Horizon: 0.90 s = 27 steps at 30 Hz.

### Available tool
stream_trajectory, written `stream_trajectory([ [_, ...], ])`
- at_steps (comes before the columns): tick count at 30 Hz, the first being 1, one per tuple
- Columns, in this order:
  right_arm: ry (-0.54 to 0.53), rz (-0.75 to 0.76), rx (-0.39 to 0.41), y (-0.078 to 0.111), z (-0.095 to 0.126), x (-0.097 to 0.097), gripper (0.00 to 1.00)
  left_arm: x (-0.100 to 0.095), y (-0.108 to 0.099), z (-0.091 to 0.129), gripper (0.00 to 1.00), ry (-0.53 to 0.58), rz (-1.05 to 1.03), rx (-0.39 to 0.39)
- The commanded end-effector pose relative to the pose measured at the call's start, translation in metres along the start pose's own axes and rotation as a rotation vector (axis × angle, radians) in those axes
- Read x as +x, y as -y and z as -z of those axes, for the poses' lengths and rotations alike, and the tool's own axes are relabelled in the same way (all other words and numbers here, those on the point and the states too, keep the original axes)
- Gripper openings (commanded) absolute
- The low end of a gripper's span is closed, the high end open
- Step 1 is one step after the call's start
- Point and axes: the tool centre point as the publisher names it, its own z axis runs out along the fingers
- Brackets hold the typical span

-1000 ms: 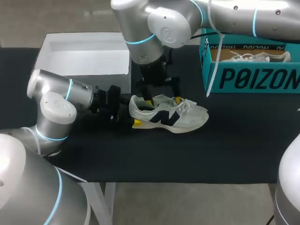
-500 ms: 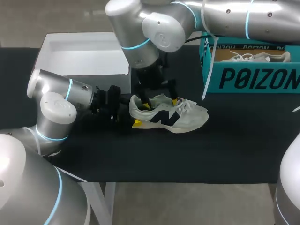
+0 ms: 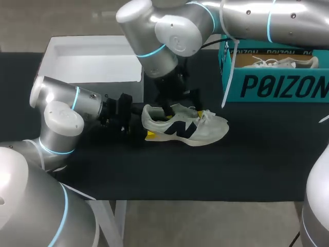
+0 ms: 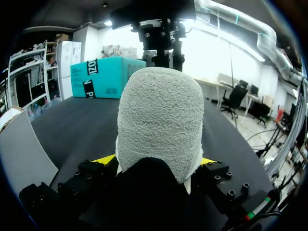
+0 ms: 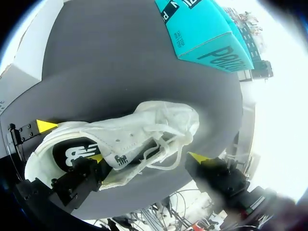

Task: Take the shoe out of the shoebox, open the shoe tongue, remove and reinsert the insole, then place the shoe into the shoebox

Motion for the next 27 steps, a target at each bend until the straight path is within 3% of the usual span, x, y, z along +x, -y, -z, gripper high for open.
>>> stream_trajectory([
  [1,0.003,0.003,-0.025,-0.001,0.012,-0.013,1.0,0.0,-0.001,0.001,0.0,-0.001,-0.001,0.001],
  [9,0.008,-0.023,-0.039,-0.011,0.019,-0.022,0.98,0.0,-0.001,0.001,0.0,-0.001,-0.001,0.001],
  [10,0.008,-0.025,-0.039,-0.012,0.019,-0.023,0.57,0.0,-0.001,0.001,0.0,-0.001,-0.001,0.001],
  [11,0.008,-0.025,-0.037,-0.013,0.019,-0.023,0.44,0.0,-0.001,0.001,0.0,-0.001,-0.001,0.001],
  [12,0.008,-0.026,-0.037,-0.013,0.018,-0.023,0.31,0.0,-0.001,0.001,0.0,-0.001,-0.001,0.001],
  [14,0.01,-0.026,-0.036,-0.014,0.019,-0.023,0.21,0.0,-0.001,0.001,0.0,-0.001,-0.001,0.001],
  [16,0.012,-0.035,-0.033,-0.015,0.018,-0.024,0.02,0.0,-0.001,0.001,0.0,-0.001,-0.001,0.001],
  [27,-0.027,-0.063,-0.031,-0.014,0.02,-0.033,0.0,0.0,-0.001,0.001,0.0,-0.001,-0.001,0.001],
])
